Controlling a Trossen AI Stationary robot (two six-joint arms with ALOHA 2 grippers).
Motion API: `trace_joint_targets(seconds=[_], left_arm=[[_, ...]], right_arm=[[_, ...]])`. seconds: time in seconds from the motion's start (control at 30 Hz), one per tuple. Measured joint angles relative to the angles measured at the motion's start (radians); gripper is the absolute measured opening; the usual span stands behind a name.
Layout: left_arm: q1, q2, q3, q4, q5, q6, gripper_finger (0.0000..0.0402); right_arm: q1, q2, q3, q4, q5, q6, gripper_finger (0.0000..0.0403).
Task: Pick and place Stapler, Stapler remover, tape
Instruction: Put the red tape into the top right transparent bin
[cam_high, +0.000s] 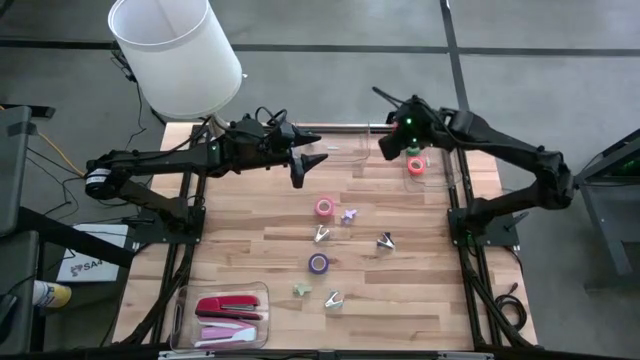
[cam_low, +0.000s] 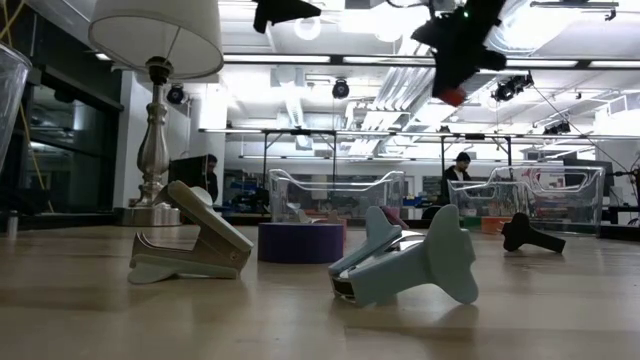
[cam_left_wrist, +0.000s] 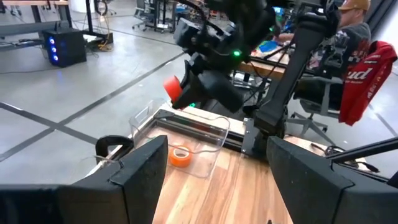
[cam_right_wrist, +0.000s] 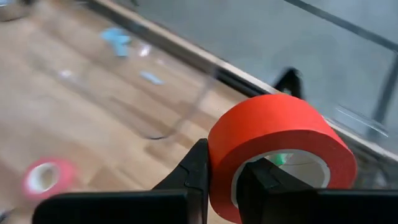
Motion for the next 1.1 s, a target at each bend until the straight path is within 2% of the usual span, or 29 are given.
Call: trace_joint_targets(seconds=[0.3,0.63,0.83,1.1], left_arm=[[0.000,0.000,0.000,-0.034,0.000,0.000,0.0271],[0.000,0.001,0.000,-0.057,0.000,0.000,0.0271],[0.000,0.001,0.000,-0.092,0.000,-0.001,0.0271],[0.000,0.001,0.000,-0.111,0.001,-0.001,0.0271]], right_arm=[[-0.143,0.022,0.000,-0.061,0.021,0.024,0.0035],[-0.217,0.155,-0.007,-0.143,0.052,0.065,0.0036],[-0.263,0.173,-0.139,-0.118,-0.066,0.099,0.0036],[-0.269,0.143,-0.267,-0.081,-0.145,0.156,0.0040]])
